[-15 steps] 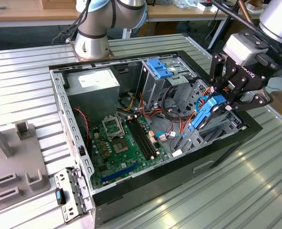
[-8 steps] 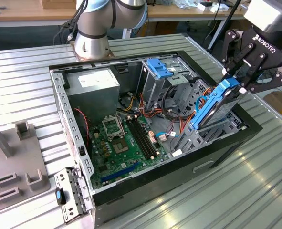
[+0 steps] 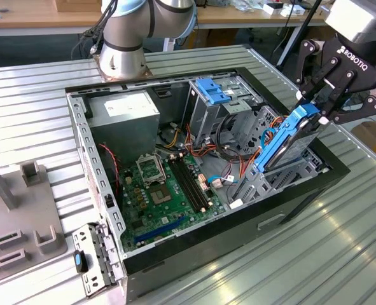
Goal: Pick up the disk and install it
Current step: 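Insert the disk into the insertion slot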
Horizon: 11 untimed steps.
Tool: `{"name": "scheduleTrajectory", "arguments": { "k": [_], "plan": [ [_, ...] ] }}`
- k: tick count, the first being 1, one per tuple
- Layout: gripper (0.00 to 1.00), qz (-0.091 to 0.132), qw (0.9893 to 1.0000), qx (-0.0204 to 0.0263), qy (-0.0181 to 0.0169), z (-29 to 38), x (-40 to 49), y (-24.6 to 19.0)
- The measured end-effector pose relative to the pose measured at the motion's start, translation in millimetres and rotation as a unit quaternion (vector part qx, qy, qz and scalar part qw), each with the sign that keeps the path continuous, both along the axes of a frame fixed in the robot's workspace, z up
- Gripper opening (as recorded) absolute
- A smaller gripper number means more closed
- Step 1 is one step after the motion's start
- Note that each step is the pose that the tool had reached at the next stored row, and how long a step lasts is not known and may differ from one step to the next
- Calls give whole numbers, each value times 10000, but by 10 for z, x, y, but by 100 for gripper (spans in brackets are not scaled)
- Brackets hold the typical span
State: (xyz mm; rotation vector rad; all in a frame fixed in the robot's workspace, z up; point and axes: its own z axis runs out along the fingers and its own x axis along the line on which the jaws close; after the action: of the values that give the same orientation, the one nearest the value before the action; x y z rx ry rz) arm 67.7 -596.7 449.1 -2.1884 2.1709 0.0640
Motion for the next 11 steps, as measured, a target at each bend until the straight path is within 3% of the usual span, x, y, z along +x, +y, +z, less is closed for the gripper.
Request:
{"name": "scheduleTrajectory", "arguments": {
  "k": [6,9,11],
  "plan": [
    [37,0,10000,1,0,1,0,0],
    [50,0,10000,1,0,1,0,0],
    [50,0,10000,2,0,0,0,0]
  ]
}}
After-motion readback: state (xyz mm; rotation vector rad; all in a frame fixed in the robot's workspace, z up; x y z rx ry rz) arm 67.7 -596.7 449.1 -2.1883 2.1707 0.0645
